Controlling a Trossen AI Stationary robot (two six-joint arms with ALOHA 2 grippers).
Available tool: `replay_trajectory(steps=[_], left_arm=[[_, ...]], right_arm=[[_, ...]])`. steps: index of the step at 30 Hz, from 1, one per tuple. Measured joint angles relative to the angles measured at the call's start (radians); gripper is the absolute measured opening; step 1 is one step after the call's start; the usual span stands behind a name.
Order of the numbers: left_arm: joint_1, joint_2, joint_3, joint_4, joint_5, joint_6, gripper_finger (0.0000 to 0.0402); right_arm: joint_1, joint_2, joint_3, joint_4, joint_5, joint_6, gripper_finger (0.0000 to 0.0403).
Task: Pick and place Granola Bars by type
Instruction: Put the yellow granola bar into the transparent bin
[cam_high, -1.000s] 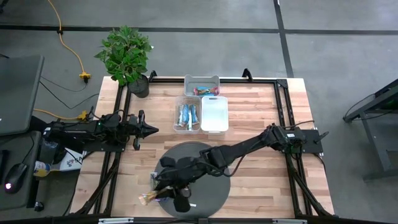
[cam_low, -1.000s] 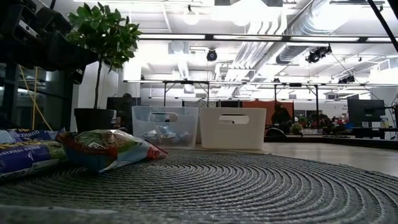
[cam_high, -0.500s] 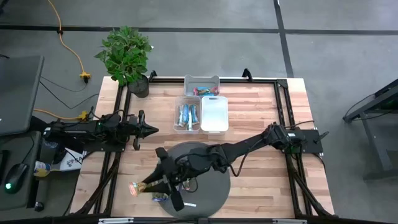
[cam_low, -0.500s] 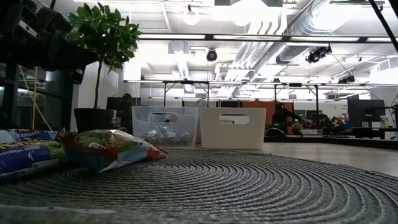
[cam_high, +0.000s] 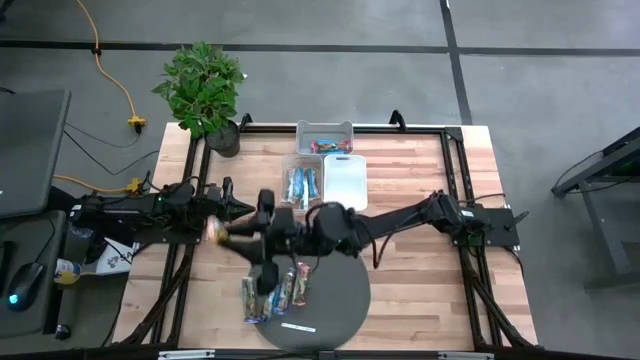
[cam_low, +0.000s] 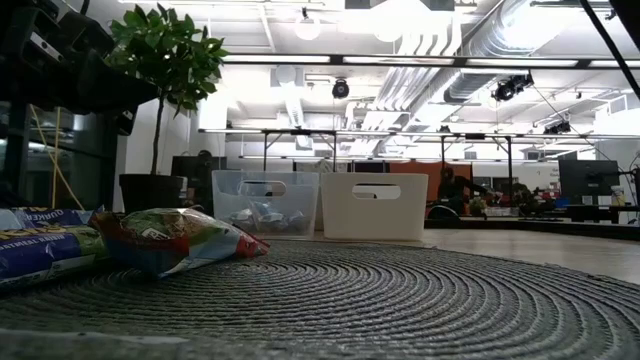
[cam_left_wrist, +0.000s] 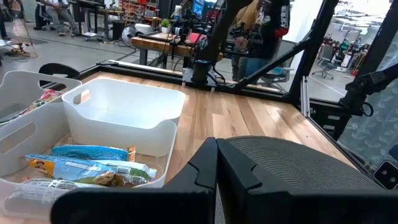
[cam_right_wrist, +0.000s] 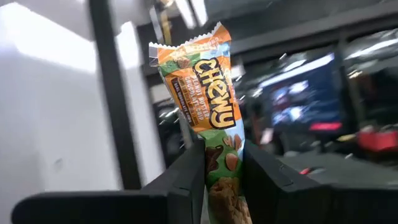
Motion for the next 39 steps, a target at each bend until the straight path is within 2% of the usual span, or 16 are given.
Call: replay_trajectory(steps=[5,11,17,22,25,29,34,39], left_arm=[[0.0,0.0,0.0,0.0,0.0,0.0,0.0],[0.0,0.0,0.0,0.0,0.0,0.0,0.0],[0.0,0.0,0.0,0.0,0.0,0.0,0.0],[0.0,0.0,0.0,0.0,0.0,0.0,0.0],[0.0,0.0,0.0,0.0,0.0,0.0,0.0],[0.0,0.0,0.0,-0.001,0.0,0.0,0.0],[0.0,0.0,0.0,-0.001,0.0,0.0,0.0],[0.0,0.0,0.0,-0.001,0.0,0.0,0.0]], right_arm=[[-0.045,0.0,0.0,0.058,0.115,-0.042,0.0078],[-0.112,0.0,0.0,0.024,0.374,0.018,0.0078],[-0.198,0.0,0.0,-0.184,0.577,0.204,0.0078],[-0.266,0.0,0.0,-0.499,0.684,0.472,0.0078],[-0.304,0.0,0.0,-0.716,0.686,0.658,0.0078],[-0.342,0.0,-0.007,-1.004,0.6,0.884,0.0078],[-0.363,0.0,-0.087,-1.164,0.504,1.045,0.0078],[-0.382,0.0,-0.198,-1.167,0.388,1.167,0.0078]])
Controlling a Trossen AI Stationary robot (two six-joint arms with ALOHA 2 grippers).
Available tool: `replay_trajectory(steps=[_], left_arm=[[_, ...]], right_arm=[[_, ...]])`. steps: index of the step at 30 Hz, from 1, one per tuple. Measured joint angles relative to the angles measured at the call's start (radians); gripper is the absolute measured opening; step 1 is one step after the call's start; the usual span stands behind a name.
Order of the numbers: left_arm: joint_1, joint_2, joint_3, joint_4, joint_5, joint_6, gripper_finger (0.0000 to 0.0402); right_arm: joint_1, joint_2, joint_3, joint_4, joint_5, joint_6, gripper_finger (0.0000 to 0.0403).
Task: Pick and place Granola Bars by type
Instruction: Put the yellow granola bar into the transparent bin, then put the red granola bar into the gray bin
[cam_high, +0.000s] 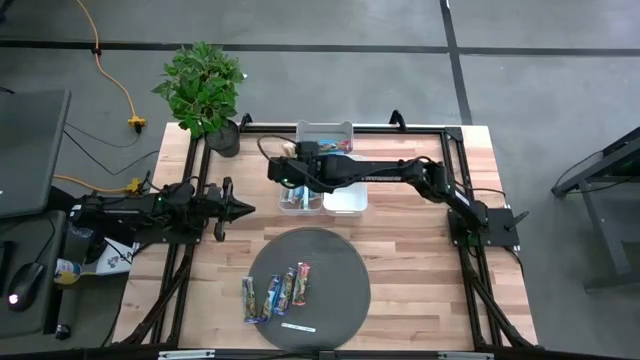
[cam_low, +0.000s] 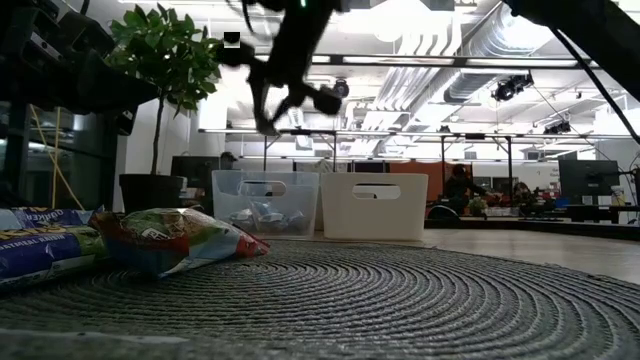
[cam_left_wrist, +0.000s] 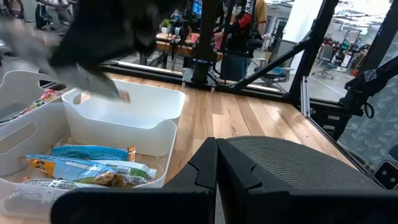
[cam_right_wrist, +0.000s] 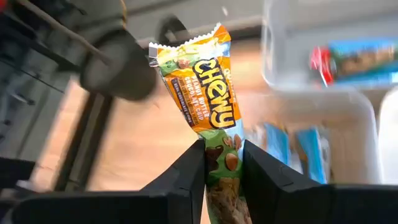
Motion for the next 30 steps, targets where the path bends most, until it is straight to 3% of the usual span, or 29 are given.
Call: replay_trajectory(steps=[10,15,23,30], left_arm=[[0.0,0.0,0.0,0.0,0.0,0.0,0.0],[0.0,0.0,0.0,0.0,0.0,0.0,0.0],[0.0,0.0,0.0,0.0,0.0,0.0,0.0],[0.0,0.0,0.0,0.0,0.0,0.0,0.0]], right_arm=[[-0.002,0.0,-0.219,0.13,-0.163,0.113,0.0079],[-0.002,0.0,-0.224,0.138,-0.178,0.018,0.0107],[-0.005,0.0,-0.224,0.19,-0.207,-0.062,0.0195],[-0.005,-0.056,-0.224,0.231,-0.231,-0.344,0.0223]])
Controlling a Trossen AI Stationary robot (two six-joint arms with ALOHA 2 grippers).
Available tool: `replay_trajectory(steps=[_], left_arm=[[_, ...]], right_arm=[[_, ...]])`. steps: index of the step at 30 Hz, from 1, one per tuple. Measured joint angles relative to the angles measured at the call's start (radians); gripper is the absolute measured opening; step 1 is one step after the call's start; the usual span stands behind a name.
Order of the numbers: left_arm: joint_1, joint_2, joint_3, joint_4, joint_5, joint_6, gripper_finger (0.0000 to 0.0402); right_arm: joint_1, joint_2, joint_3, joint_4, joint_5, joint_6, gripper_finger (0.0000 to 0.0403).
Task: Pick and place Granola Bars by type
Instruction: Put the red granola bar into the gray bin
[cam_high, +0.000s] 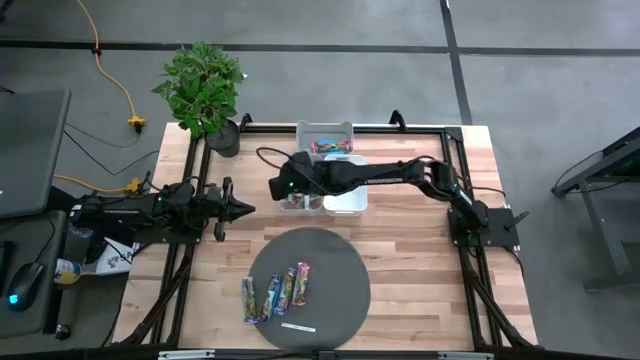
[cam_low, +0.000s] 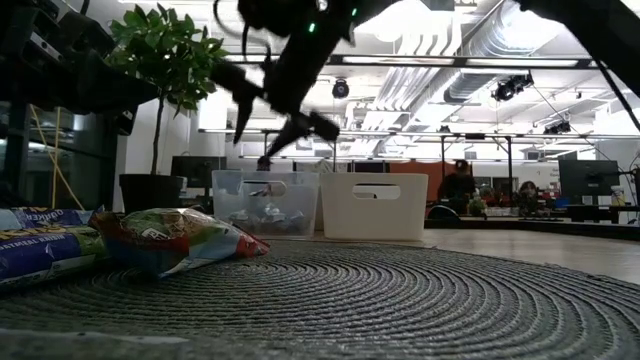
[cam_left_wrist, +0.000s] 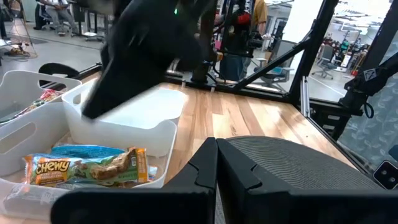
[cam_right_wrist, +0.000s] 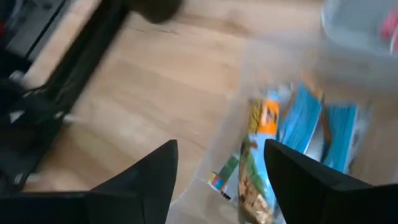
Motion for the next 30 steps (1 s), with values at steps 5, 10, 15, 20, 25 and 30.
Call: replay_trajectory(steps=[5,10,15,20,25,30], left_arm=[[0.0,0.0,0.0,0.0,0.0,0.0,0.0],[0.0,0.0,0.0,0.0,0.0,0.0,0.0],[0.0,0.0,0.0,0.001,0.0,0.0,0.0],[0.0,0.0,0.0,0.001,0.0,0.0,0.0],[0.0,0.0,0.0,0.001,0.0,0.0,0.0],[0.0,0.0,0.0,0.001,0.0,0.0,0.0]], right_arm=[[0.001,-0.092,0.0,-0.004,-0.126,-0.341,0.0213],[0.018,-0.178,0.0,-0.003,-0.345,-0.554,0.0199],[0.035,-0.219,0.0,-0.026,-0.413,-0.373,0.019],[0.074,-0.222,0.0,-0.073,-0.408,-0.132,0.0189],[0.144,-0.21,0.0,-0.187,-0.378,0.001,0.019],[0.226,-0.202,0.0,-0.35,-0.208,0.088,0.019]])
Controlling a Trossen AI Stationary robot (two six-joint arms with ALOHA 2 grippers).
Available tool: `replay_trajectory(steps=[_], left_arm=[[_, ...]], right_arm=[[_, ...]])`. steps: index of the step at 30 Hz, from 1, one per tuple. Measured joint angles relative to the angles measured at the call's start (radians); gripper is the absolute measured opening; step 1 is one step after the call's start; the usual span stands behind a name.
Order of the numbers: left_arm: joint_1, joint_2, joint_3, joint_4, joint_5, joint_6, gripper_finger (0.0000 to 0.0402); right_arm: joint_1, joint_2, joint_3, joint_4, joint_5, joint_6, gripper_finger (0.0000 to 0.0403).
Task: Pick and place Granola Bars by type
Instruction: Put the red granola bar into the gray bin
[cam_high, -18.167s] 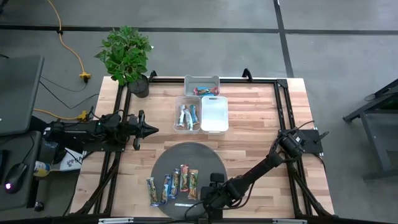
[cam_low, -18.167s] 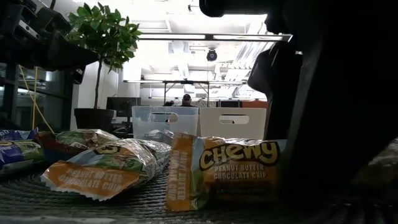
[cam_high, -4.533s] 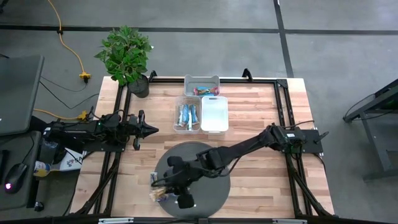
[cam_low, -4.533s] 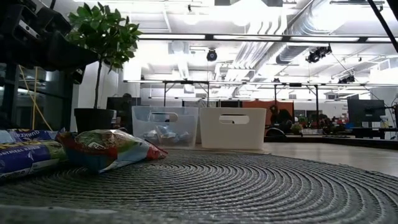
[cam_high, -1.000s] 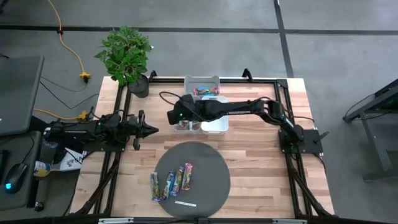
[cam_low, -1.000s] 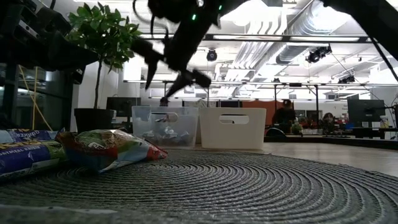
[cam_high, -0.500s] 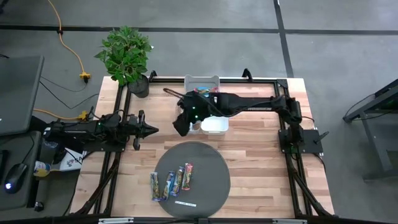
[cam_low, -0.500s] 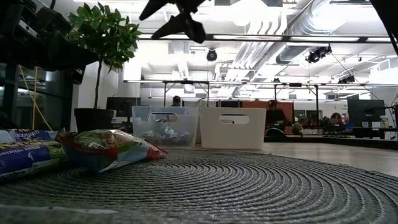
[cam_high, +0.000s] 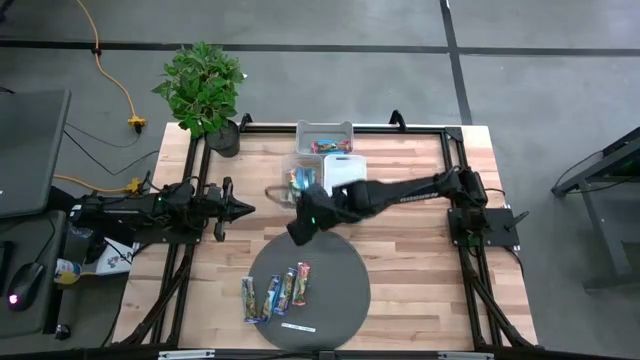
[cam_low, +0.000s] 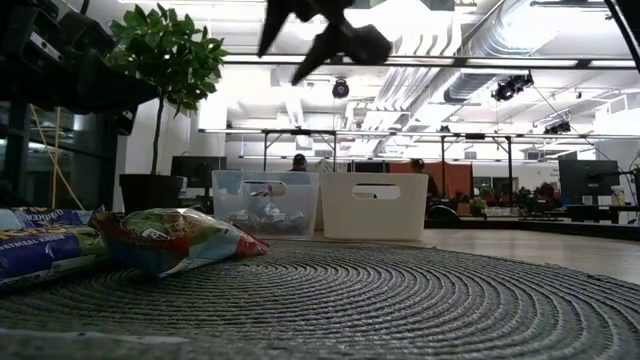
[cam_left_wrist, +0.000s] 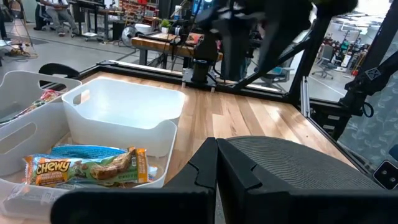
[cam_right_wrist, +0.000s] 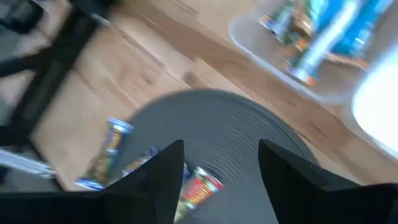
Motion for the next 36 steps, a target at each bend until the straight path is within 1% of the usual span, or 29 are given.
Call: replay_trajectory(steps=[2,4,6,9,14,18,22,27,32,36], left_arm=[[0.0,0.0,0.0,0.0,0.0,0.0,0.0],[0.0,0.0,0.0,0.0,0.0,0.0,0.0],[0.0,0.0,0.0,0.0,0.0,0.0,0.0],[0.0,0.0,0.0,0.0,0.0,0.0,0.0],[0.0,0.0,0.0,0.0,0.0,0.0,0.0],[0.0,0.0,0.0,0.0,0.0,0.0,0.0],[0.0,0.0,0.0,0.0,0.0,0.0,0.0],[0.0,0.0,0.0,0.0,0.0,0.0,0.0],[0.0,0.0,0.0,0.0,0.0,0.0,0.0],[0.0,0.0,0.0,0.0,0.0,0.0,0.0]], right_arm=[[0.033,0.0,0.0,-0.054,0.084,0.048,0.0191],[0.061,0.0,0.0,-0.094,0.146,0.094,0.0191],[0.076,0.0,0.0,-0.112,0.179,0.117,0.0191],[0.085,0.007,0.0,-0.111,0.19,0.121,0.0191],[0.107,0.063,0.0,-0.111,0.173,0.154,0.0191],[0.121,0.116,0.0,-0.089,0.092,0.205,0.0191],[0.137,0.152,0.0,-0.083,0.065,0.311,0.0191],[0.152,0.174,0.0,-0.035,0.024,0.43,0.0191],[0.17,0.195,0.0,0.064,-0.004,0.512,0.0192],[0.187,0.214,0.0,0.12,-0.031,0.578,0.0209]])
